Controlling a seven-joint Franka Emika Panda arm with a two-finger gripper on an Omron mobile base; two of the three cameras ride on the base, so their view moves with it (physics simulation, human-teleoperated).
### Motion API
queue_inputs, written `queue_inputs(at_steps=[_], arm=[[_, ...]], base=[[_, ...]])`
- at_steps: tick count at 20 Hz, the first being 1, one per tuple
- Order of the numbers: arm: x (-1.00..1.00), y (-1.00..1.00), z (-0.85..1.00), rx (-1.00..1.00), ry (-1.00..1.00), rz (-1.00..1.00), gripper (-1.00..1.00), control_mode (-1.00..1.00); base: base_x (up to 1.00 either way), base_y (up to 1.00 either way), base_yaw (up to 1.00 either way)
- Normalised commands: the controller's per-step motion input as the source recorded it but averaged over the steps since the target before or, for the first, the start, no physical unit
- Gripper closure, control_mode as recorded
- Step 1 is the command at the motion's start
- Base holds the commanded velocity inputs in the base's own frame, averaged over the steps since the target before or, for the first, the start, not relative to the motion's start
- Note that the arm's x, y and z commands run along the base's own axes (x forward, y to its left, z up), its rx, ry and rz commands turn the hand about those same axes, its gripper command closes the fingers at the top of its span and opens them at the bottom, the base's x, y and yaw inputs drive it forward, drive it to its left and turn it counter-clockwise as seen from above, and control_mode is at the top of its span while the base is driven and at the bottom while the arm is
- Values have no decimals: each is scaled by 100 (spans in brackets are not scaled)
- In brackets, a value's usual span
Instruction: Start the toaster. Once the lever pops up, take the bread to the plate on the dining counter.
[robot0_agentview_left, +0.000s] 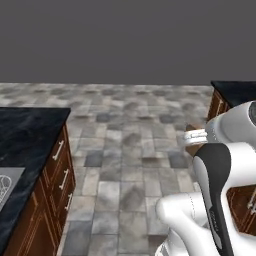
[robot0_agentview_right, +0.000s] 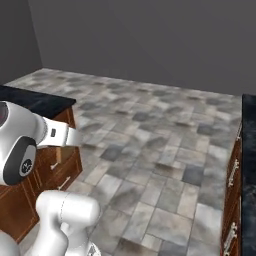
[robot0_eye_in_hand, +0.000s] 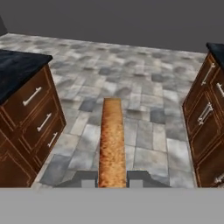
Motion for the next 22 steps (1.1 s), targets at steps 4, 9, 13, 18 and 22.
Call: queue_inputs(at_steps=[4,9,13,18,22], arm=[[0,0,0,0,0,0,100,100],[0,0,0,0,0,0,100,100],[0,0,0,0,0,0,100,100],[0,0,0,0,0,0,100,100],[0,0,0,0,0,0,100,100]], base=[[100,-41,22],[100,-51,23],[100,-61,28],[100,-63,38],[88,-77,42]])
